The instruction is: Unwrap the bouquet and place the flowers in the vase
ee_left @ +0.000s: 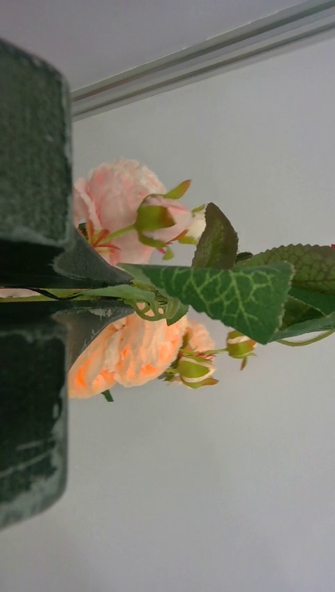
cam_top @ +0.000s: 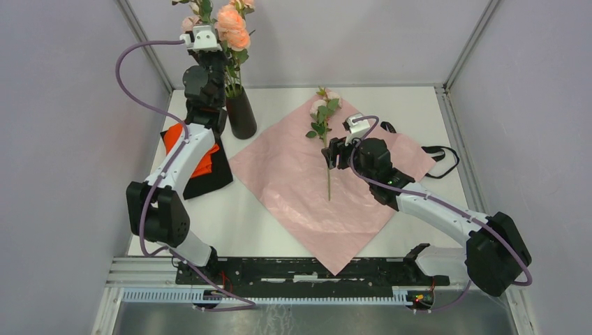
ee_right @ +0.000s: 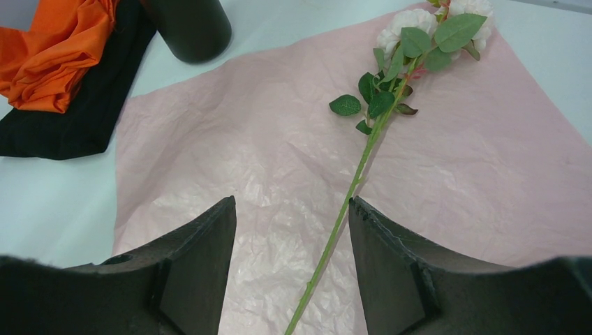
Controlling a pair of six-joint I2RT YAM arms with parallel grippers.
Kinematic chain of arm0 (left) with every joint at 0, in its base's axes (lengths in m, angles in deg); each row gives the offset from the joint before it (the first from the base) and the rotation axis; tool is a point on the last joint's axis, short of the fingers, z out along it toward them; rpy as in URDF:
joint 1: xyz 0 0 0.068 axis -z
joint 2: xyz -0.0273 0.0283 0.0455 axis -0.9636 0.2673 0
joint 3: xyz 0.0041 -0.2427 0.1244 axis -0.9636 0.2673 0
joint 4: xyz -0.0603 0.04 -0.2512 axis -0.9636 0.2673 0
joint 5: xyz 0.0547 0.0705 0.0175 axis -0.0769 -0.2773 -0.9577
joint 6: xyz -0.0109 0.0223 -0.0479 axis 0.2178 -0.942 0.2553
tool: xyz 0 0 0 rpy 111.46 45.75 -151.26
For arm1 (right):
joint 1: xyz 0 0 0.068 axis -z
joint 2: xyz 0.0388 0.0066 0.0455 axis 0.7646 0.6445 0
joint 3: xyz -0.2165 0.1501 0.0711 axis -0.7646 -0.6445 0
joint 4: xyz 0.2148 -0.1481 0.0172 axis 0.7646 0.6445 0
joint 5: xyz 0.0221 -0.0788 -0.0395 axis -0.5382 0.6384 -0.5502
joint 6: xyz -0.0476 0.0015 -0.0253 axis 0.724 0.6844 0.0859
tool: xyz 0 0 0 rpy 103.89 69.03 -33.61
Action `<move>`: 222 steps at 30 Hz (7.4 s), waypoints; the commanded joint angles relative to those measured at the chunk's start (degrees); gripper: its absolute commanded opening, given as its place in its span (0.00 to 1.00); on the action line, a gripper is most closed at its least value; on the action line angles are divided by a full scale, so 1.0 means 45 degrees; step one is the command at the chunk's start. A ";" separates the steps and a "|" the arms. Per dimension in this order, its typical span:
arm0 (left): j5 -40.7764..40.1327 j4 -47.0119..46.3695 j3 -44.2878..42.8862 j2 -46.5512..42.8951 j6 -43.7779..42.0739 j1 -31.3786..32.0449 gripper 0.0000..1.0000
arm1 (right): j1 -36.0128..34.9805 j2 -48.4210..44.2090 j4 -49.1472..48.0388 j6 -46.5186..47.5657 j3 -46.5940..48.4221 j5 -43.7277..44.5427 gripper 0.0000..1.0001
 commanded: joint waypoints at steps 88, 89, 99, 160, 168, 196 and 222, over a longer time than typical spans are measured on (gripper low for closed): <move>-0.0829 0.1909 0.7517 -0.2291 0.4169 0.1826 0.99 | 0.0943 0.7877 0.1116 0.0023 0.3639 0.1028 0.00; -0.0852 0.1961 0.7501 -0.2329 0.4208 0.1933 0.98 | 0.0950 0.7700 0.1098 0.0043 0.3593 0.1040 0.00; 0.2943 0.1917 0.7089 -0.2323 0.6324 0.3207 0.98 | 0.0945 0.4119 0.0860 0.0063 0.2695 0.0673 0.00; 0.0123 0.2994 -0.0848 0.0082 -0.0134 0.2969 0.02 | -0.0671 -0.0832 0.0112 0.1265 0.0272 0.2360 0.51; -0.2415 -0.0412 0.0347 -0.0610 -0.1625 0.2397 0.02 | -0.0437 -0.0352 -0.0110 0.1245 0.0139 0.2023 0.51; -0.0181 -0.3276 0.1338 0.0813 -0.0650 0.0448 0.02 | -0.0299 0.0263 -0.0404 0.1312 -0.0158 0.1613 0.49; -0.0687 -0.3182 0.3604 0.1338 0.0568 0.0428 0.02 | -0.0211 0.0655 -0.0426 0.1149 -0.0197 0.1421 0.48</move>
